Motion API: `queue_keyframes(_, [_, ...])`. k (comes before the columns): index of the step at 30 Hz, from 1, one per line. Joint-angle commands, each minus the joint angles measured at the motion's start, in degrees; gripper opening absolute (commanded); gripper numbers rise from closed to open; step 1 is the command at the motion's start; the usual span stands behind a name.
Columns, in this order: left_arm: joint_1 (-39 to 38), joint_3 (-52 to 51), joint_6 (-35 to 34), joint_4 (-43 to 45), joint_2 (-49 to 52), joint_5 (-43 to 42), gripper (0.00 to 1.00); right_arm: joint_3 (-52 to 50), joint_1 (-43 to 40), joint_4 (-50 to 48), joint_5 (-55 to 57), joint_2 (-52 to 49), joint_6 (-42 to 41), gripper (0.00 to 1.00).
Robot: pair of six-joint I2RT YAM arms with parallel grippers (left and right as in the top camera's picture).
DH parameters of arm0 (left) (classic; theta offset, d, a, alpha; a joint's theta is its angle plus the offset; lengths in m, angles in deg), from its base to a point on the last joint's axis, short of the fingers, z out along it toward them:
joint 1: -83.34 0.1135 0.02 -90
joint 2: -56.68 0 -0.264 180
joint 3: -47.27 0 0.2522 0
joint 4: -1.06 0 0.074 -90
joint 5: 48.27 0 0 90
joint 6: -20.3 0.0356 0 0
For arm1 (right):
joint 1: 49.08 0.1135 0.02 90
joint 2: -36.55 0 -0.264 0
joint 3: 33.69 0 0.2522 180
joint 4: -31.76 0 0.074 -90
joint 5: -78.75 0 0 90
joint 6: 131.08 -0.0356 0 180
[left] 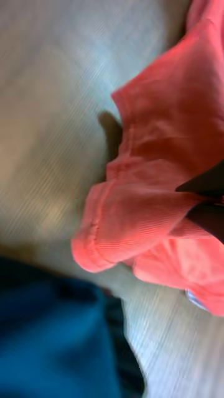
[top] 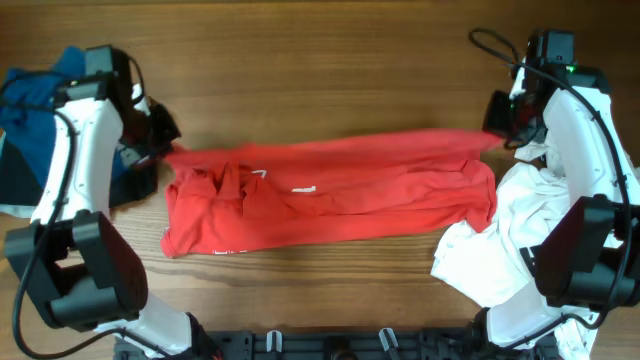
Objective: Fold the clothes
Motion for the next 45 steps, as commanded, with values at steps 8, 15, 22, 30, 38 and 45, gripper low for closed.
queue_keyframes(8, [1.11,-1.42,-0.83,-9.42,-1.25,-0.09,0.04,0.57,-0.20,7.17,6.25,1.29,1.33,0.04])
queue_keyframes(15, [0.66,-5.90,-0.90,-12.48,-1.25,-0.15,0.04,0.52,-0.20,9.57,7.06,1.27,2.64,0.04])
queue_keyframes(22, [-0.57,-11.50,-0.66,-12.48,-1.27,-0.33,0.04,0.52,-0.20,11.82,7.08,1.27,2.82,0.04])
queue_keyframes(30, [-0.74,-15.26,-2.38,-13.60,-1.27,3.13,0.08,0.52,-0.20,14.10,7.91,1.27,4.24,0.04])
queue_keyframes(38, [-0.68,-15.52,-4.39,-13.92,-1.36,6.82,0.51,0.52,-0.20,14.86,10.03,1.27,3.87,0.25])
queue_keyframes(45, [-0.87,-12.17,-5.68,-7.17,-3.10,-0.33,0.48,0.52,-0.22,15.08,8.44,1.27,4.39,0.26])
